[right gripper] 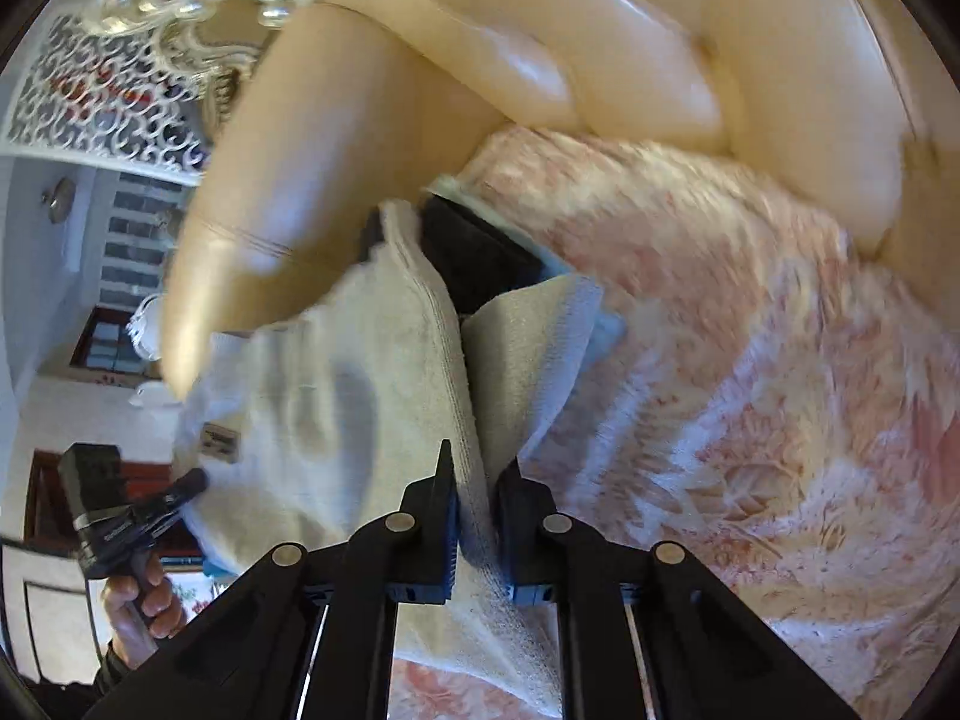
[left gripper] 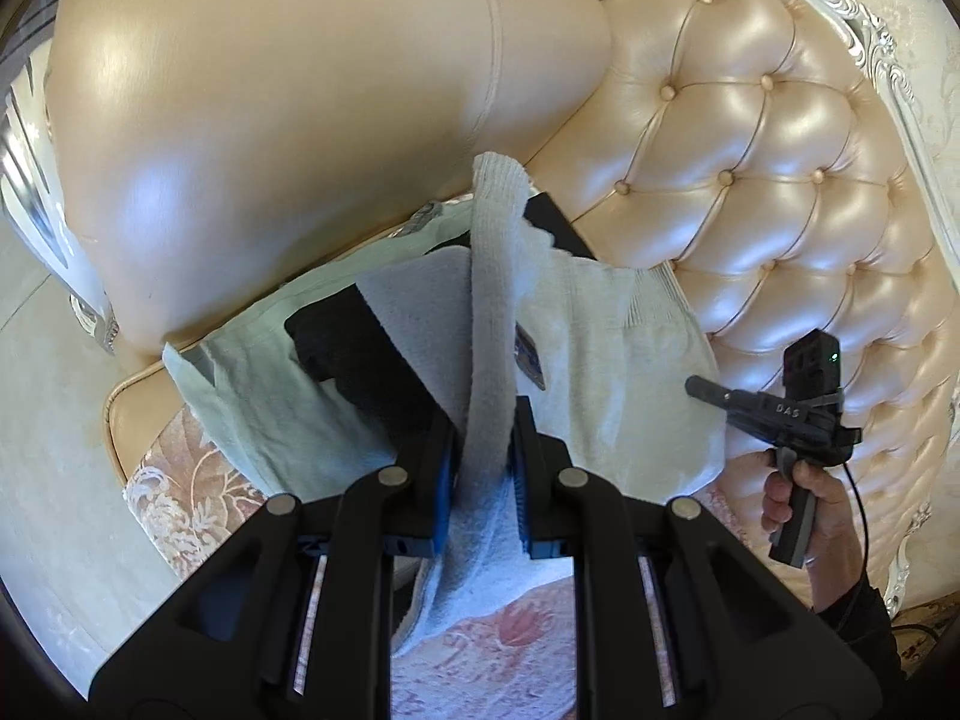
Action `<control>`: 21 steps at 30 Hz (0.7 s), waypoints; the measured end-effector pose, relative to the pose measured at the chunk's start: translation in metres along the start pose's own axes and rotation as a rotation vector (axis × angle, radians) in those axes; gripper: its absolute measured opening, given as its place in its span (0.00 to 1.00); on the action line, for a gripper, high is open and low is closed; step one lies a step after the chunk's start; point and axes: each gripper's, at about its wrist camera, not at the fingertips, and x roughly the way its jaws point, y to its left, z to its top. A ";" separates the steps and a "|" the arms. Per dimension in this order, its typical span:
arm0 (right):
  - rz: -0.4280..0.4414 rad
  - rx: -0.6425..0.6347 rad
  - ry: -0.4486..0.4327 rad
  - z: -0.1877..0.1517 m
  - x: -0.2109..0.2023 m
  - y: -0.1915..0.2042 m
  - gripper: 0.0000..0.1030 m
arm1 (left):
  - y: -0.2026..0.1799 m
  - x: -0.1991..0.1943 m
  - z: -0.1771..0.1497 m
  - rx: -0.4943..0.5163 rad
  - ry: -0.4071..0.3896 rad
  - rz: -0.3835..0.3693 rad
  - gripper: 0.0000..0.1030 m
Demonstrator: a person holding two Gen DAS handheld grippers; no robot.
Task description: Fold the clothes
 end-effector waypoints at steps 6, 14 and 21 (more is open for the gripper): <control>-0.030 -0.083 -0.012 0.037 -0.036 0.054 0.10 | -0.022 -0.032 0.016 -0.023 -0.044 -0.039 0.18; -0.061 -0.236 0.000 0.109 -0.040 0.139 0.10 | -0.011 -0.063 0.029 -0.174 -0.164 -0.054 0.18; -0.226 -0.329 0.180 0.127 0.082 0.138 0.10 | 0.045 0.013 -0.032 -0.419 -0.152 0.022 0.18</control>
